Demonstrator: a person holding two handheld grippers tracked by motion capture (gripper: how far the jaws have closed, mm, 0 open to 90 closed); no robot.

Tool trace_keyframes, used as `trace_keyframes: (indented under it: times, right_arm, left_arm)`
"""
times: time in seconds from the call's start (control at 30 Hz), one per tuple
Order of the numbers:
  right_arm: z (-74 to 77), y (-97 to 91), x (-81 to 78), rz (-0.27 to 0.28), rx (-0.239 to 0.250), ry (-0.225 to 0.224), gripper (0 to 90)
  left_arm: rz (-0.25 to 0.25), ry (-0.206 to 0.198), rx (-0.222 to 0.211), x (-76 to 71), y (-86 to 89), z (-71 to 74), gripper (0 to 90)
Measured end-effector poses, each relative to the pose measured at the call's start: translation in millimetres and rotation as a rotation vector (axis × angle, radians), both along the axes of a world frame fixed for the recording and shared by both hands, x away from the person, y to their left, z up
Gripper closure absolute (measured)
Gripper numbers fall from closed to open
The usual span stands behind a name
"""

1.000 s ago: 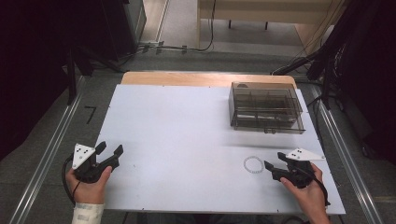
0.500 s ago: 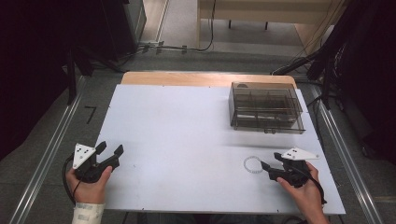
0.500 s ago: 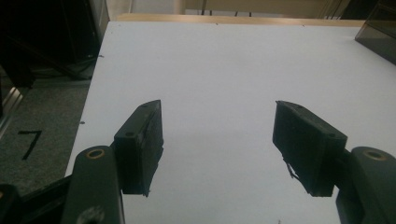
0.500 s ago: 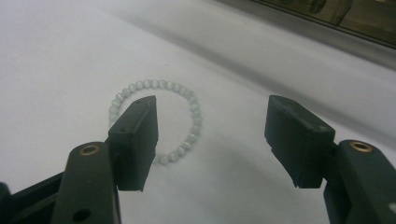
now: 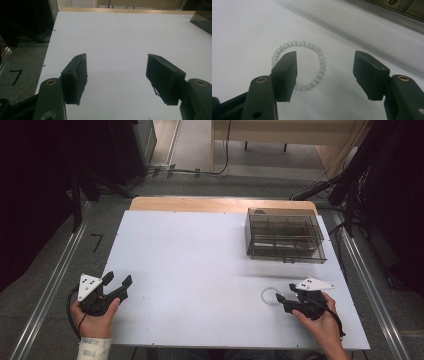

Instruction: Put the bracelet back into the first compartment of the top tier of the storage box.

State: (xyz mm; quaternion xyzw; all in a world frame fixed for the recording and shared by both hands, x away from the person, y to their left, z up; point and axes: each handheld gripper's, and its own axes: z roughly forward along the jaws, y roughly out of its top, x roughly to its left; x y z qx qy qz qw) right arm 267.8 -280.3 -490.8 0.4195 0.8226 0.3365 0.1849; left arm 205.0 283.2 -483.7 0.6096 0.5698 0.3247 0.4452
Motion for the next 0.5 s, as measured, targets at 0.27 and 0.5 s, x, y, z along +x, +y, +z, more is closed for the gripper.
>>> trace_keyframes:
  times: [0.27, 0.5]
  right_arm:
    - [-2.9, 1.2, 1.7, 0.001, -0.019, 0.005, 39.0]
    - [-5.6, 2.8, 2.9, 0.003, -0.039, 0.009, 41.0]
  left_arm:
    - [0.000, 0.000, 0.001, 0.3, -0.2, -0.1, 34.0]
    - [0.001, 0.001, -0.001, 0.3, -0.3, -0.2, 34.0]
